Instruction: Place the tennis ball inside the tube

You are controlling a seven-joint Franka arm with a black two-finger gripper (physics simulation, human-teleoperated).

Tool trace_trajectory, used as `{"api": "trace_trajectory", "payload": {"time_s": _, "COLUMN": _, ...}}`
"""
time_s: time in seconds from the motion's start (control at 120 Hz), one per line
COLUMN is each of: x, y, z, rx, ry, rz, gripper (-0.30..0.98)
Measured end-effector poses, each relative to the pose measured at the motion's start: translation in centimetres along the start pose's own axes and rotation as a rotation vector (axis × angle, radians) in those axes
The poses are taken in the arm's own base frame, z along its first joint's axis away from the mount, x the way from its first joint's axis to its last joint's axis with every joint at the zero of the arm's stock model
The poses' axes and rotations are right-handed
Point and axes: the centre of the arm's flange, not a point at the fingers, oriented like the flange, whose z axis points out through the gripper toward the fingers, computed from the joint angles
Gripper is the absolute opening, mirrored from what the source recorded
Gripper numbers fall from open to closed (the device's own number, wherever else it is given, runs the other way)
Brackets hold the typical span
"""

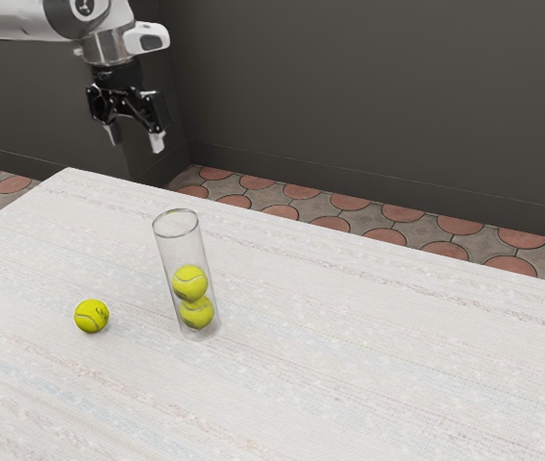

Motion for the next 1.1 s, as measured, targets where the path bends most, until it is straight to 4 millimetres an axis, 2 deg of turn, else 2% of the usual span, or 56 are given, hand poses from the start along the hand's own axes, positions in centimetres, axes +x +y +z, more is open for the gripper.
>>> {"api": "trace_trajectory", "payload": {"time_s": 0.167, "x": -0.1, "y": -0.2, "z": 0.4, "rx": -0.005, "ry": -0.002, "rz": 0.003, "gripper": 0.69}}
{"api": "trace_trajectory", "payload": {"time_s": 0.258, "x": -3.7, "y": -0.5, "z": 2.1, "rx": -0.021, "ry": -0.042, "rz": -0.001, "gripper": 0.69}}
{"api": "trace_trajectory", "payload": {"time_s": 0.325, "x": -5.6, "y": -0.8, "z": 4.1, "rx": -0.017, "ry": -0.083, "rz": -0.003, "gripper": 0.69}}
{"api": "trace_trajectory", "payload": {"time_s": 0.392, "x": -6.2, "y": -1.4, "z": 5.8, "rx": 0.007, "ry": -0.109, "rz": 0.002, "gripper": 0.69}}
{"api": "trace_trajectory", "payload": {"time_s": 0.558, "x": -5.5, "y": -3.6, "z": 10.2, "rx": 0.052, "ry": -0.122, "rz": 0.034, "gripper": 0.69}}
{"api": "trace_trajectory", "payload": {"time_s": 0.708, "x": -4.7, "y": -8.0, "z": 15.9, "rx": 0.026, "ry": -0.138, "rz": 0.006, "gripper": 0.69}}
{"api": "trace_trajectory", "payload": {"time_s": 0.75, "x": -5.7, "y": -8.8, "z": 17.8, "rx": 0.011, "ry": -0.154, "rz": 0.0, "gripper": 0.69}}
{"api": "trace_trajectory", "payload": {"time_s": 0.858, "x": -9.2, "y": -9.7, "z": 21.5, "rx": -0.02, "ry": -0.165, "rz": -0.001, "gripper": 0.69}}
{"api": "trace_trajectory", "payload": {"time_s": 0.983, "x": -11.2, "y": -10.4, "z": 23.6, "rx": -0.016, "ry": -0.133, "rz": 0.016, "gripper": 0.69}}
{"api": "trace_trajectory", "payload": {"time_s": 1.1, "x": -12.0, "y": -11.3, "z": 24.9, "rx": 0.011, "ry": -0.095, "rz": 0.036, "gripper": 0.69}}
